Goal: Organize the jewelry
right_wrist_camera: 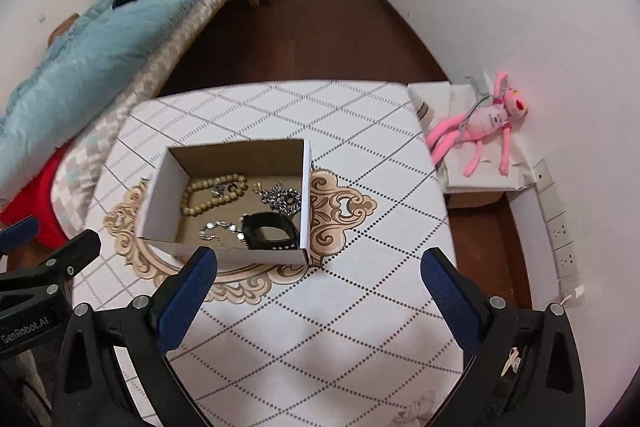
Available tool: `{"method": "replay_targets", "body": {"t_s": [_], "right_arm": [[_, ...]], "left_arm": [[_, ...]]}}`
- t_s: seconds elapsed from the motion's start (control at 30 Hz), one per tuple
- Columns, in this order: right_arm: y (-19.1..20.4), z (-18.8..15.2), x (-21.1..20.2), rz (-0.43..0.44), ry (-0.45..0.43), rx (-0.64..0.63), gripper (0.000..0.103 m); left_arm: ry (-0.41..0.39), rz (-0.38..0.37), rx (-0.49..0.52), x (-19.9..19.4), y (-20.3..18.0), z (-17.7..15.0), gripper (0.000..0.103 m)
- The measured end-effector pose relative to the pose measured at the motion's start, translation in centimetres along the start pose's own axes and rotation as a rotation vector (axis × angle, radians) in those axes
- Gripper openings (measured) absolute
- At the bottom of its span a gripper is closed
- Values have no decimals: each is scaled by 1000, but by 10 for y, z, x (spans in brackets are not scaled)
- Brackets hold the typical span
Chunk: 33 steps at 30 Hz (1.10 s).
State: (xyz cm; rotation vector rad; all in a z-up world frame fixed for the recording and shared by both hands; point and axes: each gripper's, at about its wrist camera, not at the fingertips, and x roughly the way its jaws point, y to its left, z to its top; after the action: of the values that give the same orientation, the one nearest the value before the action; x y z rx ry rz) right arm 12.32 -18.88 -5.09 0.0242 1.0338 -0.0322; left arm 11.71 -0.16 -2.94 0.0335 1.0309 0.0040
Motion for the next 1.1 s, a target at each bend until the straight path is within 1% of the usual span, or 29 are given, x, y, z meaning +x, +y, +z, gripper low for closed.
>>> {"method": "replay_targets", "body": {"t_s": [0.37,0.57,0.73,0.83,0.97,1.1], "right_arm": [[-10,-15,-119,10,-174,6,103],[-13,-22,-172,5,-238,7,103],[-9,-25,-199,25,-267,6,103],[-5,-26,-210,30,-278,4,103],[-2,-28,-214,38,-266,-2,103],[-1,-25,-208,34,-252,-4,103]], "left_arm": [[-150,-36,-5,-100,-4,-8,103],[-185,-58,-24,-136,3,-13,103],[-185,-73,-26,-152,5,-20,103],[-174,-76,-23,-154,7,-24,103],[-159,-73,-30,-151,9,-26,103],[-145,-68,-30,-145,8,-23,103]]}}
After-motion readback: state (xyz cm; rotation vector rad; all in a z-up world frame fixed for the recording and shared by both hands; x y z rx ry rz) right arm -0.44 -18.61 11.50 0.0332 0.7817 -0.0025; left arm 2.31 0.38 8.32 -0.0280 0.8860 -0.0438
